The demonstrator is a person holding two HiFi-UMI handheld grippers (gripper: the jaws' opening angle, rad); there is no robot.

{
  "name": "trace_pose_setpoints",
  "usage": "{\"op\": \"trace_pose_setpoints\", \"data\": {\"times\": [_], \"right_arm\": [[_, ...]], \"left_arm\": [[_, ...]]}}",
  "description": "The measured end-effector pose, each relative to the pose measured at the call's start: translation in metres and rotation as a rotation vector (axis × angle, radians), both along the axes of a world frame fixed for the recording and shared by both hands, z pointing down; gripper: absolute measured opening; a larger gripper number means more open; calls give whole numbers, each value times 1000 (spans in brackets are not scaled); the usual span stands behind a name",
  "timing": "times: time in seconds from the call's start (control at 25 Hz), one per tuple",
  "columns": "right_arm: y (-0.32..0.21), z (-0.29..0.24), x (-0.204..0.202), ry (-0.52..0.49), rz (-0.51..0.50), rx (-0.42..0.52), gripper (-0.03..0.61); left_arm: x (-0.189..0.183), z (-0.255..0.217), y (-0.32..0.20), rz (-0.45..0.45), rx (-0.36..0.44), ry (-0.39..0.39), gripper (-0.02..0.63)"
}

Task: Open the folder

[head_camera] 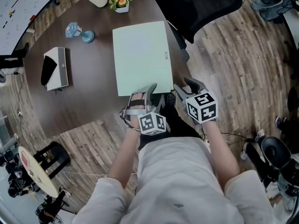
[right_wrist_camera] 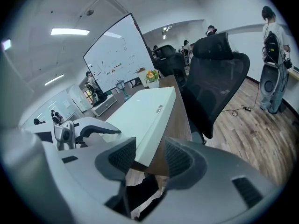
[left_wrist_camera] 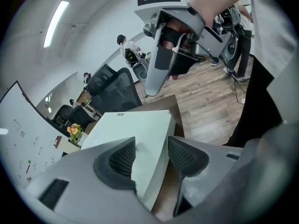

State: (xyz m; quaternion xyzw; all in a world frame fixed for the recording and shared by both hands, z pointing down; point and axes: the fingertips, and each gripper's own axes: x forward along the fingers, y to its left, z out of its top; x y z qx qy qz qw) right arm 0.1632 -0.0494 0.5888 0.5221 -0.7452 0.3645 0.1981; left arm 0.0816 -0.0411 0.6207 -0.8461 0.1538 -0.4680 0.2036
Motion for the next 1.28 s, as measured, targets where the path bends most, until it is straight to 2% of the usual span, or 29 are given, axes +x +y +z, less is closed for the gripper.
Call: {"op": "trace_pose_setpoints", "data": {"times": [0.24, 0.56, 0.92, 1.28], "right_arm": [[-1, 11, -2, 1, -5, -26, 181], [-1, 21, -6, 2, -8, -50, 181], [0, 33, -12, 11, -22, -78, 179], [1, 35, -12, 27, -38, -91, 183]], "left_arm": [[3, -7, 3, 1, -30, 38, 155], [3, -13, 5, -3, -63, 69, 106], [3, -25, 5, -27, -98, 123, 69], [3, -33, 5, -50, -118, 143, 52]]}}
